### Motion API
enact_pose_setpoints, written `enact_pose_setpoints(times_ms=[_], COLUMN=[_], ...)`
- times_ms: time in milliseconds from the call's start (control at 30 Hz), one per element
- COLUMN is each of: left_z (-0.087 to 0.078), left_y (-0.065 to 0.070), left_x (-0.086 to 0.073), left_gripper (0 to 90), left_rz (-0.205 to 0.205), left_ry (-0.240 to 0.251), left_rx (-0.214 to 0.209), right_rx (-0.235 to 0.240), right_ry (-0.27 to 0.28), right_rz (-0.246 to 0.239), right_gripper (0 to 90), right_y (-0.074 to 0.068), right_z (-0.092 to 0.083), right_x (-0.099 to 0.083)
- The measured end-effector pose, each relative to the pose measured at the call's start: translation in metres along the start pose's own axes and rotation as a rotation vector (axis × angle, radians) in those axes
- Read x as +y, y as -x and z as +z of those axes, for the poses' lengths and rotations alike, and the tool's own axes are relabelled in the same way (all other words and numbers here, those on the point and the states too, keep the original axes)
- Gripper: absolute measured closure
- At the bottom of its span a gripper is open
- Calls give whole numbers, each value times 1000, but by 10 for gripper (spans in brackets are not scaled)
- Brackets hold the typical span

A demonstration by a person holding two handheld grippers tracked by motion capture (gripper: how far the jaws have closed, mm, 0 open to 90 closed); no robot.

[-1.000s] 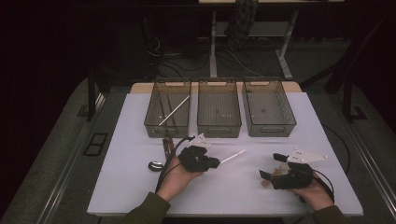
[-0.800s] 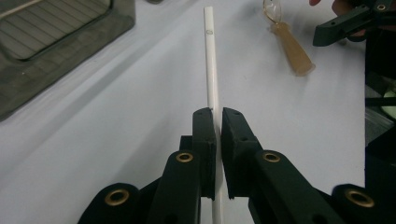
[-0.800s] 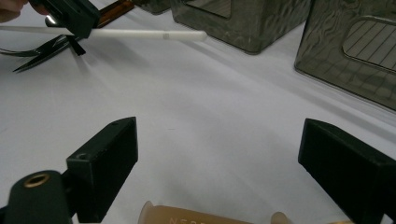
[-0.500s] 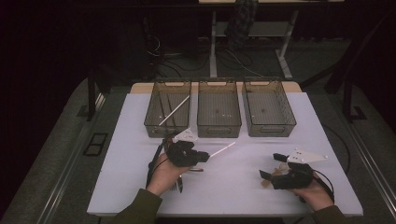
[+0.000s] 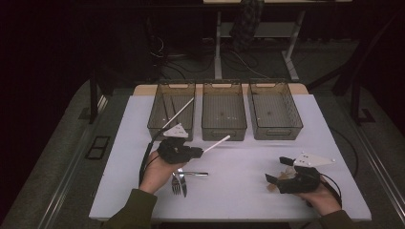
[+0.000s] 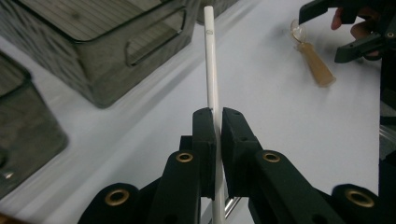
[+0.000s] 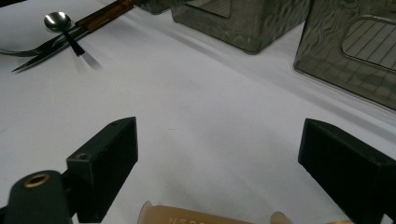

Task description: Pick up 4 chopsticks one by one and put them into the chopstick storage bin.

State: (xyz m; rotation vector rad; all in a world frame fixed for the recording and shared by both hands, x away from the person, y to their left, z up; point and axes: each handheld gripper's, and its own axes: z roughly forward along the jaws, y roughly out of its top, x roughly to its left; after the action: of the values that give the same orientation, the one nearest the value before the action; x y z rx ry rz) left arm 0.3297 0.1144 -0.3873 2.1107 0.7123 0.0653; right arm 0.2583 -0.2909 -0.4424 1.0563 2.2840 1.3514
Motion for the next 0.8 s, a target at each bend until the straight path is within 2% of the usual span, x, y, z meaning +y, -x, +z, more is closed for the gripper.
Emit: enact_pose_setpoints(times_ms=[400,633,800], left_z=[-22,-26,-25], left_y=[-18,-30,-40], left_x=[2,8,15], left_gripper=[841,841,841], left_rz=[-36,-48,-51], left_ry=[63,75,65], left_rx=[43,78,96], right_rx=[-2,0,-3], right_ry=[-3,-5,-6], right_rz=[3,1,5], right_gripper=[117,117,117], right_y=[0,0,0], right_z=[1,2,2], right_x=[0,0,0])
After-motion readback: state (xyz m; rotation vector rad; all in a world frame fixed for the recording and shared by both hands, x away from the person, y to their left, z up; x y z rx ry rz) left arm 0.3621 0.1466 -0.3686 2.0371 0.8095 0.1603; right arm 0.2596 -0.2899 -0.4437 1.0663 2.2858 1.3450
